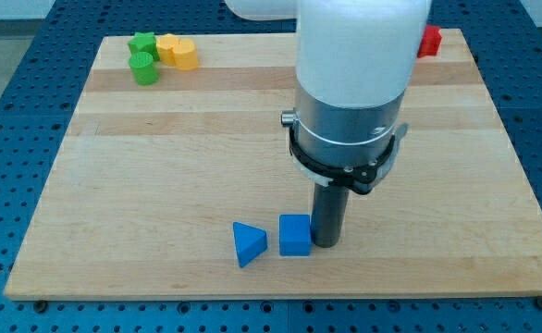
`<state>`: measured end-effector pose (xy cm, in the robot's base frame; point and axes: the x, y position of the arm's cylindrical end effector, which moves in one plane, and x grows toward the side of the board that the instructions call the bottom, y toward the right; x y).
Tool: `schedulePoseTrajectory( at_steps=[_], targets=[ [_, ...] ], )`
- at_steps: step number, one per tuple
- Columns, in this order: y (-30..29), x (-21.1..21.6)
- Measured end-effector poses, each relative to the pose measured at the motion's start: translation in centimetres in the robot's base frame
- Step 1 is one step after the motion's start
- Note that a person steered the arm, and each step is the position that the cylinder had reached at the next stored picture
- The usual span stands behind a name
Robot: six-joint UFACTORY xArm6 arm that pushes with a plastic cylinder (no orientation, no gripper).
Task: Move the cube close to the triangle
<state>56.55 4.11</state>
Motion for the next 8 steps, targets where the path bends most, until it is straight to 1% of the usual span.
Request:
schedulePoseTrajectory(
  at_steps=[5,6,7,8],
  targets=[
    [0.0,-0.5],
    [1.2,-3.0],
    [2.6,-6.5],
    [0.3,-8.6]
  ],
)
